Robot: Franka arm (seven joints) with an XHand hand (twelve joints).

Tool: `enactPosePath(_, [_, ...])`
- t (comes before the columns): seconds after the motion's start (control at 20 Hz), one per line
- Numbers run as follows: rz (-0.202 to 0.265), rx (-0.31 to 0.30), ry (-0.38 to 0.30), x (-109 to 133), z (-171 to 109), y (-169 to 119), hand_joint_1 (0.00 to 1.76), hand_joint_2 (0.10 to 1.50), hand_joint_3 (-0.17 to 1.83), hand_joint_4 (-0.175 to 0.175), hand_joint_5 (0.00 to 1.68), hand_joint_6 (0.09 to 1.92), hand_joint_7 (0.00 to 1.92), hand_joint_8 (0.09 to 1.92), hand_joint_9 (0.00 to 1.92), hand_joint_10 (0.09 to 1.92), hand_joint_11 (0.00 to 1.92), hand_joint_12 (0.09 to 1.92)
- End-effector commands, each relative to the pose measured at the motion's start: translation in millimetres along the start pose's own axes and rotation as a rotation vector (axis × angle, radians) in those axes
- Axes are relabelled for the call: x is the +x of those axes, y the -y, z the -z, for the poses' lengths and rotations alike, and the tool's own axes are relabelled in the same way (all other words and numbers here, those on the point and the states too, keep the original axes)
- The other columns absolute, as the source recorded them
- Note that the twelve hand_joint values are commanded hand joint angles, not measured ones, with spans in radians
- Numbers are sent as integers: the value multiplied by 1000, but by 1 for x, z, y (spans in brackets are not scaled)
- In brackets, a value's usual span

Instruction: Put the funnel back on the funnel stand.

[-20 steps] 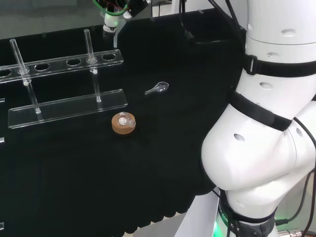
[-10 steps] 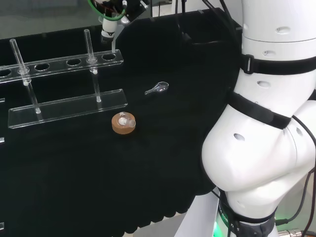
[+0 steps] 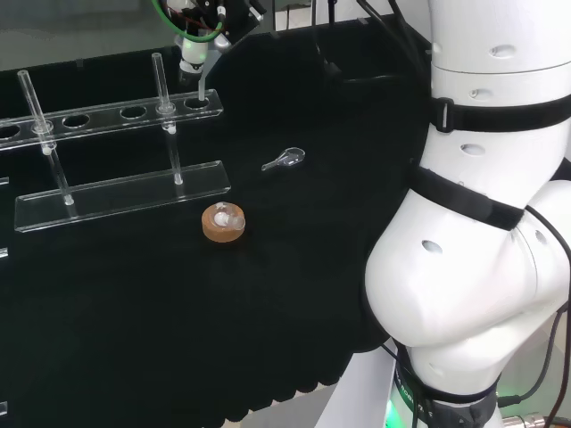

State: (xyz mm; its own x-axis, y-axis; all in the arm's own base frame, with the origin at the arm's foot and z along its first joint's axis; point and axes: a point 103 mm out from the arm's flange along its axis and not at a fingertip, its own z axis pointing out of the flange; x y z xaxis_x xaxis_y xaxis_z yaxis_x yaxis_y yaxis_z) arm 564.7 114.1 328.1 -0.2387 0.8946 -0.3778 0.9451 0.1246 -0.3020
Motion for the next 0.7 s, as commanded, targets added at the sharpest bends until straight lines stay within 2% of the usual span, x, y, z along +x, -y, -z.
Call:
enactPosePath(0.05, [10,4,-2,4,-4,-4,1049,1011,95,175,1081,856,947,642,1328,200,987,958])
enactPosePath(0.5, [23,35,0,11,-15,-14,1050,1011,96,175,1083,855,947,642,1331,196,989,956])
enactPosePath(0.7, [37,54,-26,14,-31,-20,1045,1014,98,175,1074,868,940,640,1326,187,985,952])
